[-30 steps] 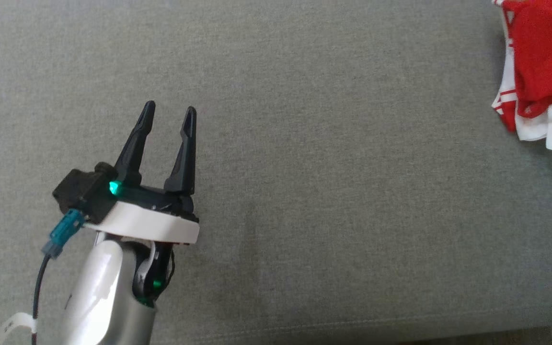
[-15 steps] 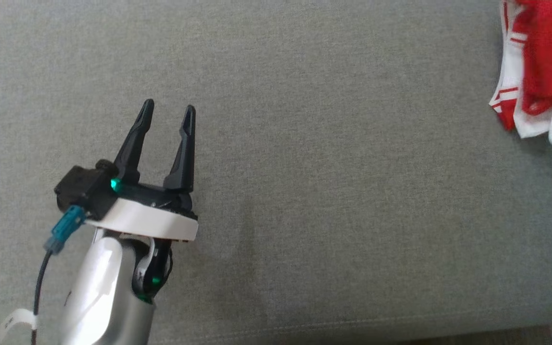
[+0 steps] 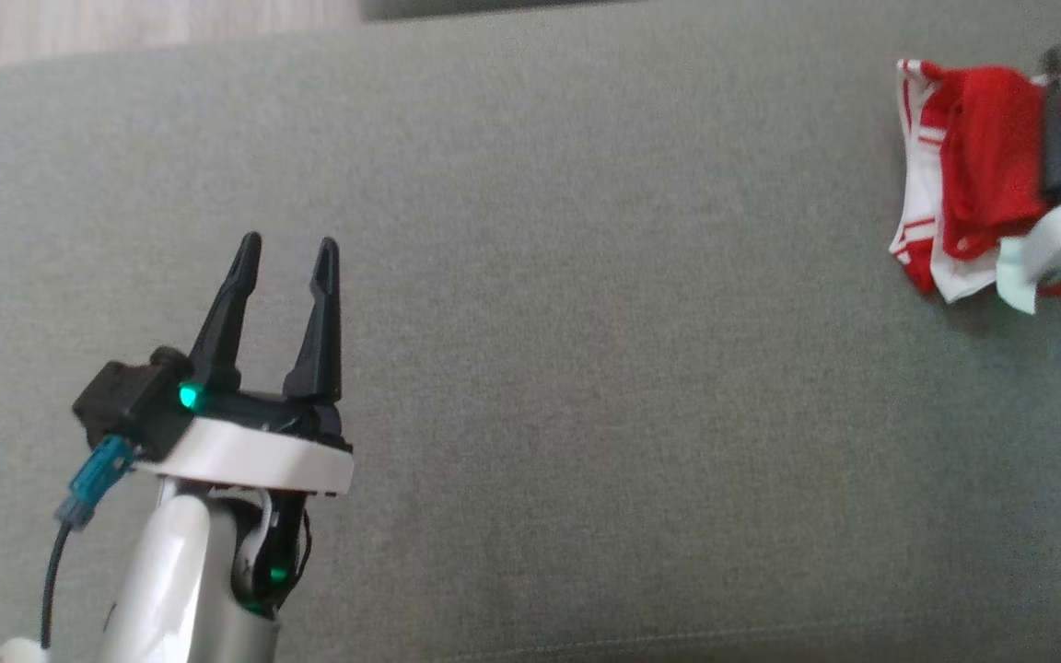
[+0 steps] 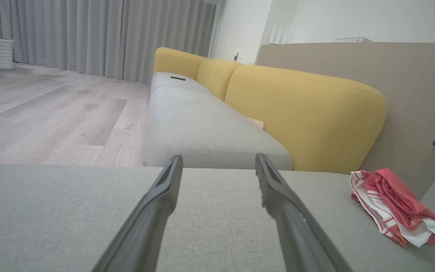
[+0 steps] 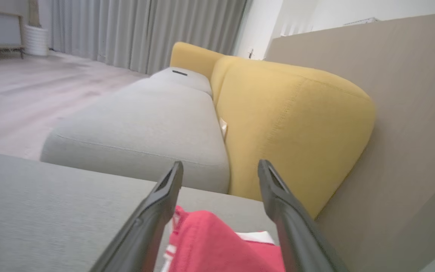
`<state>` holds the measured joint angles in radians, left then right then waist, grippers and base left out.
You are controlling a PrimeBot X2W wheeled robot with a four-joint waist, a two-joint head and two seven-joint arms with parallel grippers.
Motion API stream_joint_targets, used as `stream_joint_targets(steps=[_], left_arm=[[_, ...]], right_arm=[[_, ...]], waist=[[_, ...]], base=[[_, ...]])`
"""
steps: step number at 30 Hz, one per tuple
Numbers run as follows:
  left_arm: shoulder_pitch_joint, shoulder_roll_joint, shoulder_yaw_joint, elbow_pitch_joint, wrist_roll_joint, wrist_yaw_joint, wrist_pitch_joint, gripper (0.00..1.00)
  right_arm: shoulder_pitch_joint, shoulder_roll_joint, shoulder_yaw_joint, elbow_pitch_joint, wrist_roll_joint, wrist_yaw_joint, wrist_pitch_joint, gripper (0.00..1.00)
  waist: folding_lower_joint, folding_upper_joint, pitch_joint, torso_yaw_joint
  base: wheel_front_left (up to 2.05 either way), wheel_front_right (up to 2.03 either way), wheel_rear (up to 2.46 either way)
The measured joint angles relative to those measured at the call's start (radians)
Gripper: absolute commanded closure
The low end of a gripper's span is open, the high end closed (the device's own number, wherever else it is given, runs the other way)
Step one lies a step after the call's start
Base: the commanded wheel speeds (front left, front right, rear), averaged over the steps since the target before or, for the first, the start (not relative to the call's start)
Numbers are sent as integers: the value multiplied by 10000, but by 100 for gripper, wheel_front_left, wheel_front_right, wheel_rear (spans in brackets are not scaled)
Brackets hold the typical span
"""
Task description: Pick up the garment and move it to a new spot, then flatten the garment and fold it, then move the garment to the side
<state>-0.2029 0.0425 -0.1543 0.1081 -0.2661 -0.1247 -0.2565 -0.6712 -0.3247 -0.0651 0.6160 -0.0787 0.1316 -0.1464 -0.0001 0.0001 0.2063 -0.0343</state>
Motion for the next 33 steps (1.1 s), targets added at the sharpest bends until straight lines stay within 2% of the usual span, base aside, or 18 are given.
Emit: stream_joint_targets(steps=[3,5,7,12,19,24,33], left_arm=[[191,2,107,-111,-33,4,0,0],[297,2,117,-125,-113,12,0,0],[509,2,121,-134,-115,17,0,0],[1142,6,111,-132,-163,111,0,0],[1633,10,17,-144,-171,374,0,0],[1676,10,-13,-136,-194,564,0,0],[1676,10,58,-188,-270,698,0,0]], right_arm=[[830,667,12,-878,456,0,-155,0],[1703,1419,-46,-1661,853,0,-347,0],[2358,1877,-54,-2100,1068,0,-451,0],[3915,2525,94,-2744,1661,0,-696,0],[5227,2727,370,-2838,2391,0,-947,0],[5326,2759,761,-2788,2546,0,-1018,0],[5318,2761,786,-2832,2552,0,-1018,0]], waist=[[0,0,-390,57],[0,0,-735,145],[0,0,-945,219],[0,0,-1381,386],[0,0,-1644,523],[0,0,-1653,517],[0,0,-1657,464]], base=[[0,0,0],[0,0,0],[0,0,0],[0,0,0],[0,0,0],[0,0,0],[0,0,0]])
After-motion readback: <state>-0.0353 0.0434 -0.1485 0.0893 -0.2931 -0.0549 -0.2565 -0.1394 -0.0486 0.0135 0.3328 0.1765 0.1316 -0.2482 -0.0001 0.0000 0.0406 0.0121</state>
